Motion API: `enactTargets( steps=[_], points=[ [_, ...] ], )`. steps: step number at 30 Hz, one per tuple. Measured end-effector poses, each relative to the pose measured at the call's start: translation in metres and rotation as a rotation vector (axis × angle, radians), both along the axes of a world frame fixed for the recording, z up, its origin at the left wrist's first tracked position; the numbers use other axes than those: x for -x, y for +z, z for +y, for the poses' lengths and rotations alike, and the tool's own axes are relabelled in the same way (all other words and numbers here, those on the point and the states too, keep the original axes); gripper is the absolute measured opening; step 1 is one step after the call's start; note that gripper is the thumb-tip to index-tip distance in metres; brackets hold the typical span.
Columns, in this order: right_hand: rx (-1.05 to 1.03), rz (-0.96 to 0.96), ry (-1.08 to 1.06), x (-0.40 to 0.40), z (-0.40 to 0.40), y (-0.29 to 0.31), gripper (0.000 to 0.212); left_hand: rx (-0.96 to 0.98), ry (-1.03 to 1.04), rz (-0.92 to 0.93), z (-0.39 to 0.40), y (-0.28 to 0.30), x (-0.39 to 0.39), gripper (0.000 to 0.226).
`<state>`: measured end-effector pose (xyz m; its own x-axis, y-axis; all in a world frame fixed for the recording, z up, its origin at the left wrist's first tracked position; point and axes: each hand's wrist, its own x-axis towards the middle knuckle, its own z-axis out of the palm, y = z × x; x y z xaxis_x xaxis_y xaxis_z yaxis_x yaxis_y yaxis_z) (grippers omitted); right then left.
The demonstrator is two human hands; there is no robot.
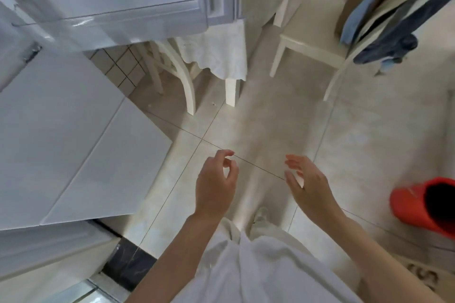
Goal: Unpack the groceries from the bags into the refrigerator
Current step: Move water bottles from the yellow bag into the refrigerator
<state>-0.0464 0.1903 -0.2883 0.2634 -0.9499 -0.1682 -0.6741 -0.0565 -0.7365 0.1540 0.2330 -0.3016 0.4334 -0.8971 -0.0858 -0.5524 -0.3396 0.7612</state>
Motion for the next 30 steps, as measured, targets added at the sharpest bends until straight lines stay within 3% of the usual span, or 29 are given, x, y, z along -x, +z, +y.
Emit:
enactTargets(
  steps=[5, 12, 22, 30],
  points=[
    [0.007, 0.064, -0.035, 0.074, -0.042, -0.002, 0.033, 0.000, -0.117, -0.036, -0.048, 0.000, 0.071, 0.015],
    [-0.024, 0.019, -0.116, 0.110, -0.098, -0.004, 0.033, -0.026, -0.228, -0.080, -0.117, 0.002, 0.103, 0.014],
    [-0.030, 0.024, -0.131, 0.115, -0.231, -0.010, 0.034, -0.075, -0.194, -0.063, -0.248, -0.011, 0.094, 0.012],
    [-0.023, 0.057, 0.005, 0.080, -0.368, -0.004, 0.036, -0.125, -0.195, -0.022, -0.377, -0.012, 0.076, 0.015]
  ],
)
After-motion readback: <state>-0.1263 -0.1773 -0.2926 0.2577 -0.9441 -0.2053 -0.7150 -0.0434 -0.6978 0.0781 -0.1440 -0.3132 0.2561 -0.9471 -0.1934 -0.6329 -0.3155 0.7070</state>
